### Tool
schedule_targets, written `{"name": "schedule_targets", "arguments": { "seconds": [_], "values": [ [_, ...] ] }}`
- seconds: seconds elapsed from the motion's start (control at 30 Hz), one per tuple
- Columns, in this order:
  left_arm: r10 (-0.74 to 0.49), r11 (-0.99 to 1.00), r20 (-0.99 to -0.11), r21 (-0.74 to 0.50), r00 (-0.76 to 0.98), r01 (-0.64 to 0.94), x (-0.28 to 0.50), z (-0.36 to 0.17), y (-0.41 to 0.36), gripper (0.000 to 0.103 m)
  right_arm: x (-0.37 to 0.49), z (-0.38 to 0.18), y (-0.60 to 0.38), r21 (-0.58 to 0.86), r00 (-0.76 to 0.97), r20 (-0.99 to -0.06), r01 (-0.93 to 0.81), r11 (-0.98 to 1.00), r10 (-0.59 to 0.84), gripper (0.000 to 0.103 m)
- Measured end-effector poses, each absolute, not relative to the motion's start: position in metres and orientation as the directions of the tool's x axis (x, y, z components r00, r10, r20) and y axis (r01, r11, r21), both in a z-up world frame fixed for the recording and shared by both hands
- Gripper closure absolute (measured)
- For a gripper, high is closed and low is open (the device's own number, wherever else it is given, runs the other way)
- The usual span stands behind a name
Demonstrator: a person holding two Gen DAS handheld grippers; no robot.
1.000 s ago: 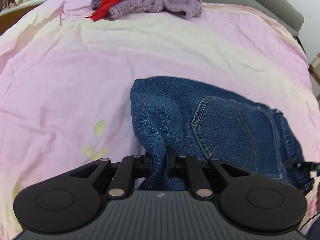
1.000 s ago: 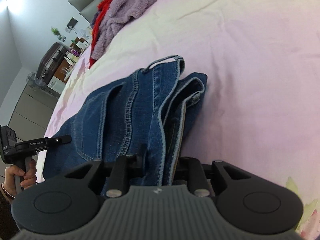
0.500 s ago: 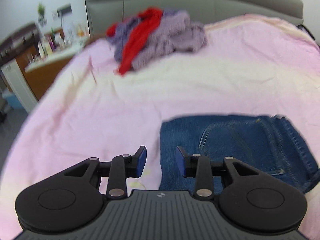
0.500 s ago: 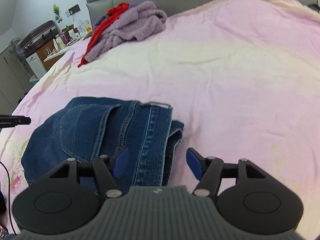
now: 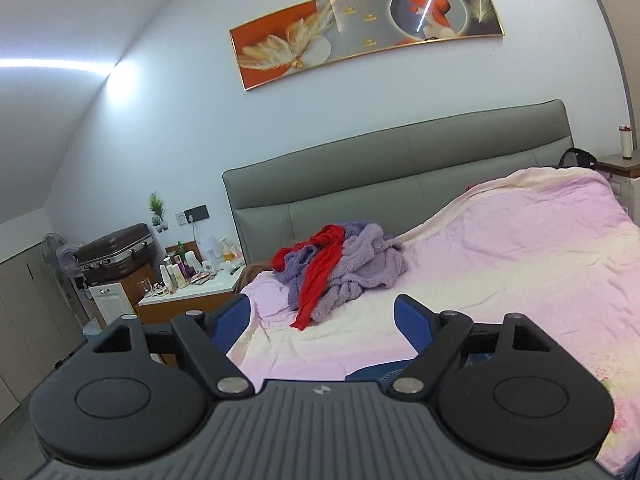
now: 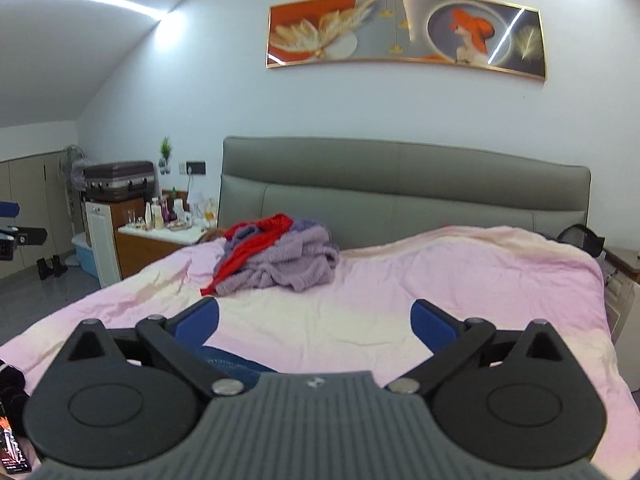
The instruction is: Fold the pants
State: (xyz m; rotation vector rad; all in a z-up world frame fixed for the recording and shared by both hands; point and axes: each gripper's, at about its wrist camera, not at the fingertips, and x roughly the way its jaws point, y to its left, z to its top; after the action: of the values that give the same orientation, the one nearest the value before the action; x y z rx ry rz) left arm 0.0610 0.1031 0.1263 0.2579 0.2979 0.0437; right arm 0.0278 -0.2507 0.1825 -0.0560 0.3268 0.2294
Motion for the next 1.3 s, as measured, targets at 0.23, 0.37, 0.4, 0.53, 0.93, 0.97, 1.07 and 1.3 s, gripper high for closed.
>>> {"name": "schedule_targets", "arguments": {
  "seconds": [0.23,0.37,0.4,0.53,0.93,0.97,1.07,1.3],
  "values": [
    [0.130,0.974,-0.158,0.206,0.979,-0.096,-0.019,0.110,0.053,0.000,-0.091,0.189,-0.255,0.029,0.968,-0.205,-0.144,0.989,0.147,0.005],
    [0.178,0.978,-0.189,0.141,0.966,-0.152,-0.037,0.089,0.042,0.000,-0.137,0.165,-0.251,0.030,0.970,-0.223,-0.088,0.996,0.092,0.005],
    [0.162,0.982,-0.226,0.135,0.961,-0.134,-0.036,0.082,0.040,0.000,-0.144,0.158,-0.250,0.021,0.970,-0.229,-0.078,0.997,0.081,0.005],
    [0.139,0.985,-0.386,0.146,0.912,-0.089,-0.030,0.044,0.032,0.000,-0.159,0.133,-0.249,0.004,0.960,-0.275,-0.048,0.999,0.048,0.005],
    [0.128,0.990,-0.494,0.114,0.860,-0.082,-0.052,0.006,0.026,0.000,-0.168,0.096,-0.242,-0.040,0.947,-0.320,-0.023,0.999,0.009,0.005],
    [0.123,0.991,-0.494,0.112,0.861,-0.077,-0.053,0.006,0.024,0.000,-0.168,0.097,-0.242,-0.039,0.948,-0.319,-0.019,0.999,0.006,0.005],
    [0.110,0.992,-0.491,0.106,0.864,-0.066,-0.053,0.006,0.021,0.000,-0.168,0.098,-0.243,-0.032,0.948,-0.317,-0.009,0.999,-0.002,0.005],
    [0.086,0.994,-0.471,0.104,0.878,-0.042,-0.055,0.011,0.014,0.000,-0.175,0.100,-0.244,-0.043,0.951,-0.307,0.008,0.999,-0.021,0.005]
  ]
}}
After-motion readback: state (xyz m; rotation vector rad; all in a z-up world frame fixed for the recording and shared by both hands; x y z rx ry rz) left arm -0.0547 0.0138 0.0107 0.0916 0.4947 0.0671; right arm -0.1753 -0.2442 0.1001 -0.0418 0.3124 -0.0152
